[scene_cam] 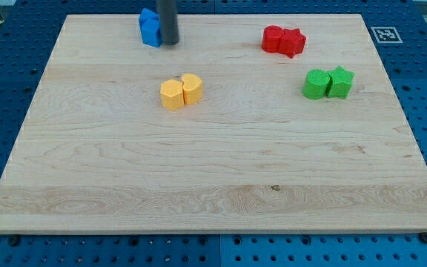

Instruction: Move your arm to the blue triangle

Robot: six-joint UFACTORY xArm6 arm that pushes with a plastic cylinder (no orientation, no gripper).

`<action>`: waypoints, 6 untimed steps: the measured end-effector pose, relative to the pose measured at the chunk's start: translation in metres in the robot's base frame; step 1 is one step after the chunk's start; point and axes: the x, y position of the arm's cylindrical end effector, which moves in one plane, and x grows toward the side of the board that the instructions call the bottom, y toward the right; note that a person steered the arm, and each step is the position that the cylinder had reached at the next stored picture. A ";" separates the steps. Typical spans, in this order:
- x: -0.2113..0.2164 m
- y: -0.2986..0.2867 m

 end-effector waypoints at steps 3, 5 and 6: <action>-0.049 -0.160; -0.082 -0.121; -0.082 -0.095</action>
